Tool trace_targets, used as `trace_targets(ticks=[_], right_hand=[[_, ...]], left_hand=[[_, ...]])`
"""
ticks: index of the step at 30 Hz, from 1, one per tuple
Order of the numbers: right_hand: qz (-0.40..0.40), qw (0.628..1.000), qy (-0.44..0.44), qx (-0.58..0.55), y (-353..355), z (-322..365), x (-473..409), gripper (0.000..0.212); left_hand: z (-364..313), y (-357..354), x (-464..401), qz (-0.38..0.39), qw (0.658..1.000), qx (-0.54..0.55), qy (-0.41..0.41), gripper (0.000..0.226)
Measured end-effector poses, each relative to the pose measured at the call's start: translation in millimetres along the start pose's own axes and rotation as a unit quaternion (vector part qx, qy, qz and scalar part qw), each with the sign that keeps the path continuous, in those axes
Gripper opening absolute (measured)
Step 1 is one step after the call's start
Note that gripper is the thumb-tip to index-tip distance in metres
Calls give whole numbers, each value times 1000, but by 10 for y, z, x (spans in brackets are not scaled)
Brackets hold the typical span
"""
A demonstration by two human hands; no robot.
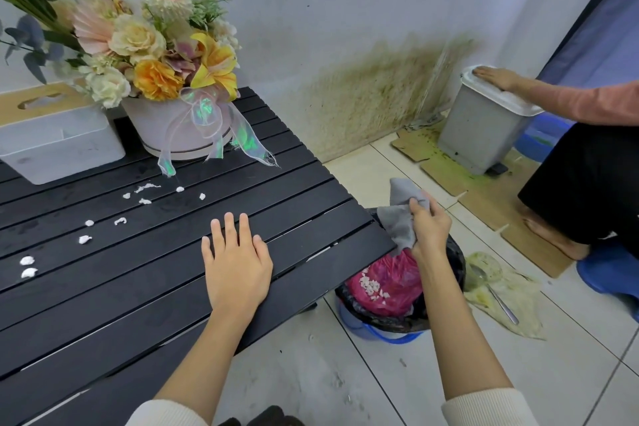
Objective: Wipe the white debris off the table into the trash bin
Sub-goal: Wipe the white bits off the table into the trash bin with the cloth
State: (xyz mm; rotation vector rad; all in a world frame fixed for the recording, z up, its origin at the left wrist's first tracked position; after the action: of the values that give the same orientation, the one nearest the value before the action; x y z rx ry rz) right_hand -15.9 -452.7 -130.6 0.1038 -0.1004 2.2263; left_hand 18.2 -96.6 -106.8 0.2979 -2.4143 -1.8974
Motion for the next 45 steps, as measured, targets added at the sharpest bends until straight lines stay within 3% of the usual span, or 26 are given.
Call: trace_targets(ticks=[6, 9, 11, 14, 16, 17, 20, 26, 29, 31, 34, 37, 41, 45], right_hand=[[63, 989, 120, 51, -99, 419, 124, 35], [116, 967, 194, 117, -388, 652, 359, 39], [182, 917, 252, 248, -759, 666, 589, 44], [292, 771, 323, 465, -1355, 349, 1075, 51], [334, 683, 373, 531, -1573, 118, 1337, 52], [342, 665, 385, 542, -1605, 56, 1354, 49], [336, 670, 366, 551, -1561, 20, 1146, 44], [251, 729, 284, 570, -1320, 31, 783, 43], [213, 799, 228, 514, -1130, 181, 608, 44], [182, 829, 246, 468, -1084, 355, 675, 42], [223, 781, 361, 459, -1339, 525, 1331, 41], [279, 717, 397, 500, -1423, 274, 1907, 34], [229, 730, 414, 492, -1142, 187, 1772, 33], [200, 766, 353, 498, -1002, 86, 1440, 36]], left_hand=[[-5, 9, -1, -3, 1000, 0, 3, 52], [-10, 11, -1, -3, 1000, 0, 4, 52], [-8, 10, -3, -1, 1000, 1, 4, 52], [-2, 18, -4, -5, 1000, 2, 4, 51], [-12, 30, 2, -10, 1000, 1, 0, 51], [-17, 34, 5, -13, 1000, 0, -2, 51], [-8, 17, -2, -9, 1000, 0, -5, 50], [19, 9, -7, -5, 1000, 0, -6, 52], [0, 23, -7, -8, 1000, 4, -3, 52], [-6, 25, -4, -8, 1000, 6, 1, 53], [-15, 22, -10, -8, 1000, 15, -1, 51], [0, 45, -17, -20, 999, 26, -4, 49], [29, 15, -36, -20, 999, 26, -5, 49], [56, -21, -52, 10, 1000, 23, -10, 50]])
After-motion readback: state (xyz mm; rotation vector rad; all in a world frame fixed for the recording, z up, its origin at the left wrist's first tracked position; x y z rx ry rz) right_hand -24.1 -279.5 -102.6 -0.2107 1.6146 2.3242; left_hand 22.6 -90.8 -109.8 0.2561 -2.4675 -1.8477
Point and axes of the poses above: each hand's wrist, its own x-axis away from the middle knuckle, its own y-axis out of the back of the hand, z = x × y, the point moved 10 cm from there along -x, towards the middle knuckle, and after that the axes turned 9 degrees about y, right-handed, at the moved point
